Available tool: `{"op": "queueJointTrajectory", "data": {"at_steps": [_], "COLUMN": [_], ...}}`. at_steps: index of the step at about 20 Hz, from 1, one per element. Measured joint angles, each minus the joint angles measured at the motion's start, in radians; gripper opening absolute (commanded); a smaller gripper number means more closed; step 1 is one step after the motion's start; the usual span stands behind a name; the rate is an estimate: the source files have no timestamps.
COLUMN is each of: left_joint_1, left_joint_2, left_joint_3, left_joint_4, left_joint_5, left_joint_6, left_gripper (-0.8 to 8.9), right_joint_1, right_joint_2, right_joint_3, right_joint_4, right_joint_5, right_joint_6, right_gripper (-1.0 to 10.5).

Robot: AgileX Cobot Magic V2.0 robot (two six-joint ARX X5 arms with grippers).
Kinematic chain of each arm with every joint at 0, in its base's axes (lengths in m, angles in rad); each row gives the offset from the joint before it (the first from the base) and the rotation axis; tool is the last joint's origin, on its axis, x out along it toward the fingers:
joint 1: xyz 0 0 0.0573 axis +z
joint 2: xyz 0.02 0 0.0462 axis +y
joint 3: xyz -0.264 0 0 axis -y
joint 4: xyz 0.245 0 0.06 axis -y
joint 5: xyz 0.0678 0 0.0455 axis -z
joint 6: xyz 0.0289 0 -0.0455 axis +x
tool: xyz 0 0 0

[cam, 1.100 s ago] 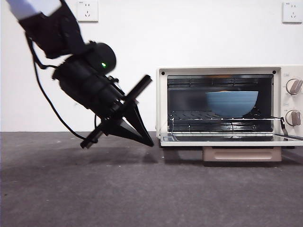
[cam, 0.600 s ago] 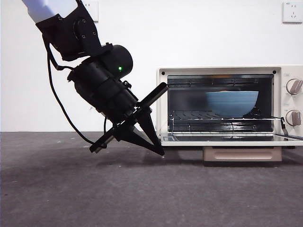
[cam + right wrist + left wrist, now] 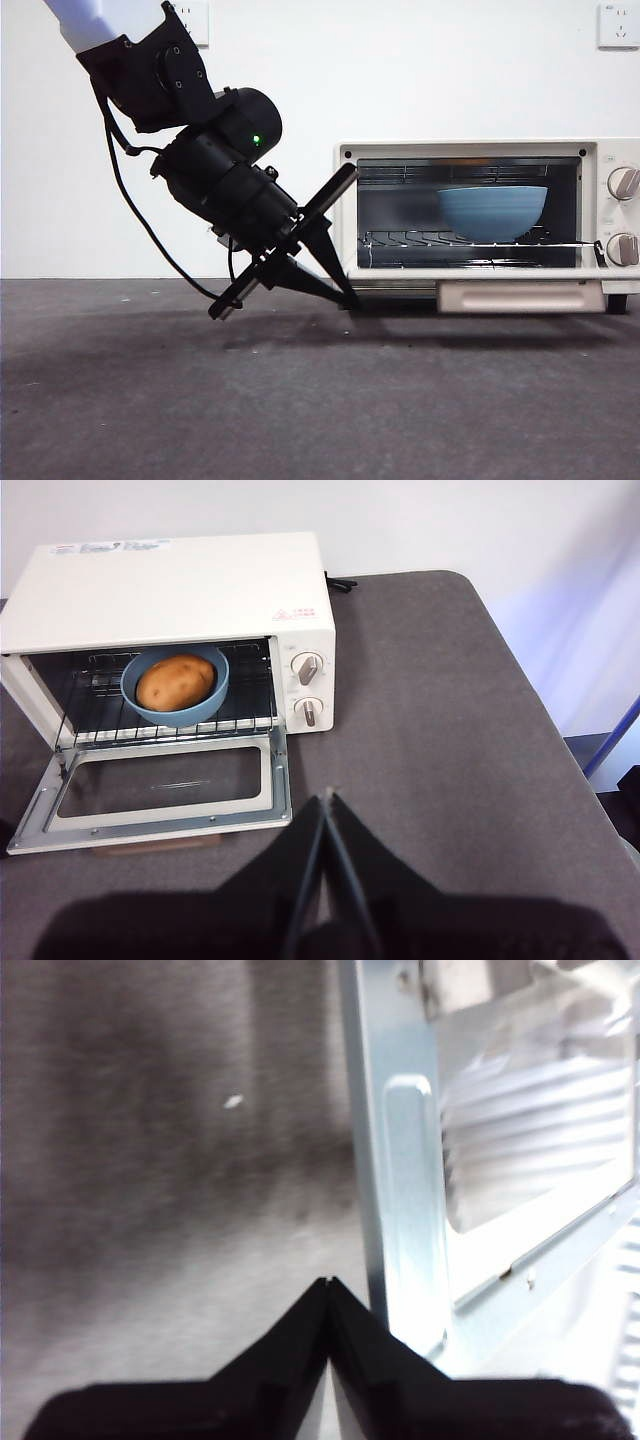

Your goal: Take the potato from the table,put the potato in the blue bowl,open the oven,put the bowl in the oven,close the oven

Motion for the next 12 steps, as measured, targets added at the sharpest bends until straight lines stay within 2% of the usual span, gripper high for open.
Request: {"op": "queueJointTrajectory", "data": {"at_steps": [7, 12], "left_joint_1": [0.005, 0.015], "left_joint_2": [0.000, 0.000], "left_joint_3": [0.000, 0.063], "left_joint_4": [0.121, 0.123], "left_joint_5": [0.058, 0.062], "left_joint_6": [-0.097, -0.122], "left_gripper": [-0.06, -0.06], "right_joint_1": [0.000, 0.000], "right_joint_2": [0.000, 0.000], "right_joint_3": [0.000, 0.000], "right_joint_4": [0.000, 0.000], "right_joint_5": [0.000, 0.000], "right_joint_6": [0.003, 0.003], "right_gripper": [-0.1, -0.1]}}
